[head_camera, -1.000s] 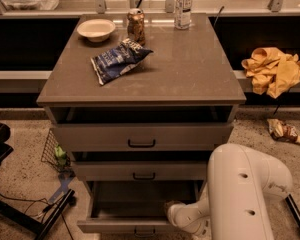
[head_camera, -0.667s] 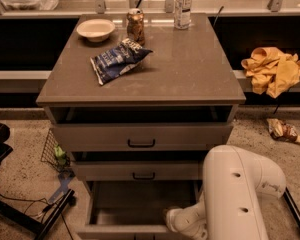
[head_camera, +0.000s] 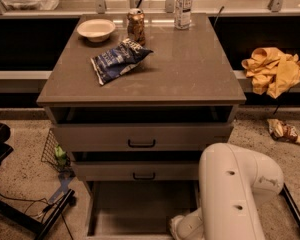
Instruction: Open bottom drawer
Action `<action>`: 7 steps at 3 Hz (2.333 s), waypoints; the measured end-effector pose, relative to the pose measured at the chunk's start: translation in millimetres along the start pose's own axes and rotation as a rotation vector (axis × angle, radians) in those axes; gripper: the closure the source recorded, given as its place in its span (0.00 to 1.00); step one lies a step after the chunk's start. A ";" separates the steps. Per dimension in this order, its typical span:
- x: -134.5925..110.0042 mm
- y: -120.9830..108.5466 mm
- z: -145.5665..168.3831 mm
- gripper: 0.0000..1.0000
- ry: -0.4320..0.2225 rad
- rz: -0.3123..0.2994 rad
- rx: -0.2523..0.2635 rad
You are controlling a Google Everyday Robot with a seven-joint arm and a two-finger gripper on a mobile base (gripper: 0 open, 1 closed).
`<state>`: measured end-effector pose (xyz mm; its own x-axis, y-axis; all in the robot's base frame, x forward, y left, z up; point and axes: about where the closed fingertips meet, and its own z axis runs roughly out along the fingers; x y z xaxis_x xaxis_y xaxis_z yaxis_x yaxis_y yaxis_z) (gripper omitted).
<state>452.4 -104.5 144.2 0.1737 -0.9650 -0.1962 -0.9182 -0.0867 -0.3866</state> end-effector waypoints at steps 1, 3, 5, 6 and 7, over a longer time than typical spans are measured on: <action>21.4 52.9 -19.0 0.98 0.073 0.014 -0.130; 20.8 53.4 -18.5 0.53 0.072 0.013 -0.131; 19.8 54.6 -17.5 0.07 0.071 0.013 -0.133; 19.5 55.1 -17.2 0.00 0.070 0.013 -0.134; 19.5 55.1 -17.2 0.00 0.070 0.013 -0.134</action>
Offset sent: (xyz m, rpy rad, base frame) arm -0.0546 -0.0314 -0.0102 -0.0849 0.1226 -0.0150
